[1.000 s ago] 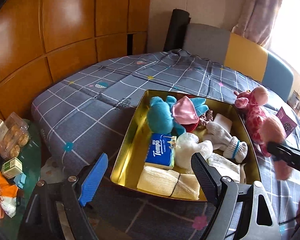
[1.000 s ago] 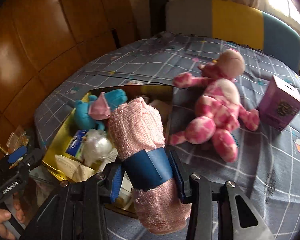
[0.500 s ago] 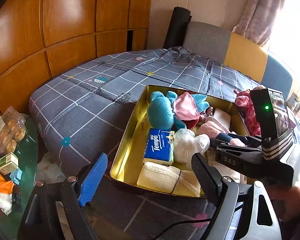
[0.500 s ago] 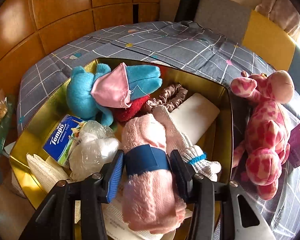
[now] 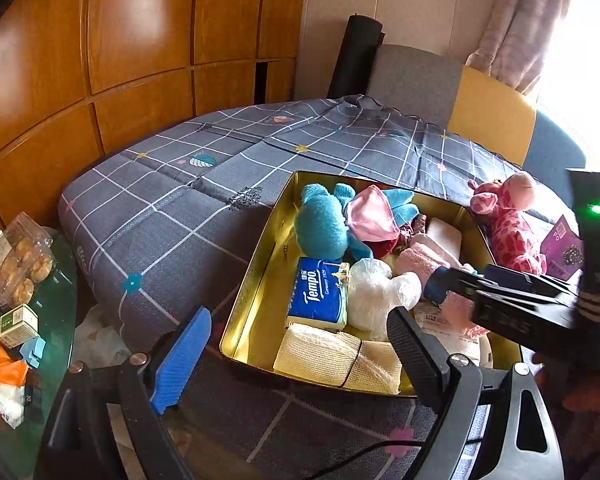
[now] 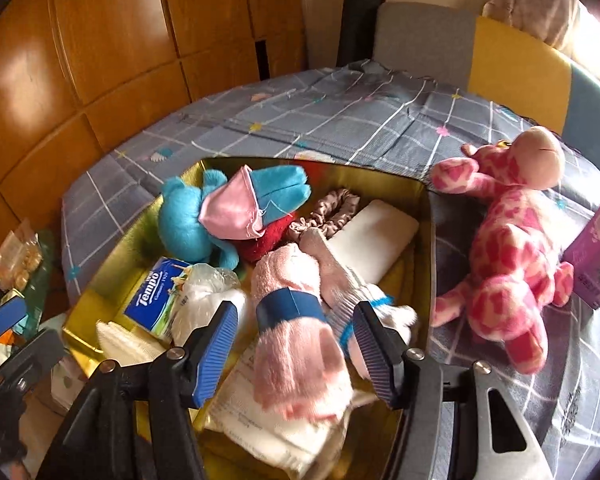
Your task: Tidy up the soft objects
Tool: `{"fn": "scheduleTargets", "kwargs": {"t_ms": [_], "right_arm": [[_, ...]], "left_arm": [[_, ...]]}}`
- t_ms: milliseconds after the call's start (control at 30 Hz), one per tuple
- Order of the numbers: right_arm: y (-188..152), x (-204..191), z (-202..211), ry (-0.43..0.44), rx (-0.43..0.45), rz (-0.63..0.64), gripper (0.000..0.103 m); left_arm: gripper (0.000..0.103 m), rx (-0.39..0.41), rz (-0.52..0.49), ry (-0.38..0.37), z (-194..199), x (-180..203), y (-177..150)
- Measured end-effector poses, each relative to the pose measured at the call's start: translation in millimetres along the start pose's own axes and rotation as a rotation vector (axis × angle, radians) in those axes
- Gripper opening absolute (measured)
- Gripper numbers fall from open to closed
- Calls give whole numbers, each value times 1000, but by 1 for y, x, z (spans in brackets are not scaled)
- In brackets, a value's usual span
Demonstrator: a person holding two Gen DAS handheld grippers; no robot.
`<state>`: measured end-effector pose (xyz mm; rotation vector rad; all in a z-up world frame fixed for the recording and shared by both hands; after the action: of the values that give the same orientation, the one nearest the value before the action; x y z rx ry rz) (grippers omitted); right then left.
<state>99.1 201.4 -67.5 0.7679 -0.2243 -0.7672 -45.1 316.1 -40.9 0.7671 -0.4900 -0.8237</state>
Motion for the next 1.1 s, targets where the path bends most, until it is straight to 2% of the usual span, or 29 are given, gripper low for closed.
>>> {"fn": "scheduleTargets", "kwargs": {"t_ms": [233, 700, 1100], "right_arm": [[-16, 19, 37, -90, 73, -55, 61], [-48, 47, 85, -251, 164, -128, 61], [-54, 59, 105, -269, 195, -170, 61]], "left_arm": [[103, 24, -10, 9, 5, 5, 2], [103, 46, -92, -23, 24, 45, -5], [103, 138, -118, -12, 52, 68, 2]]}}
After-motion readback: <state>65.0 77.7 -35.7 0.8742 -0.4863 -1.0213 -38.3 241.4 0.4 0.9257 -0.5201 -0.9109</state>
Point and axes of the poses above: each gripper's, at about its wrist camera, not at the fingertips, and z roughly against the way its jaws point, x to its right, y to its top, the point moved 7 cm from there along -z, roughly the way its jaws point, and after that the axes turned 5 degrees about x, right-handed, at the moved point
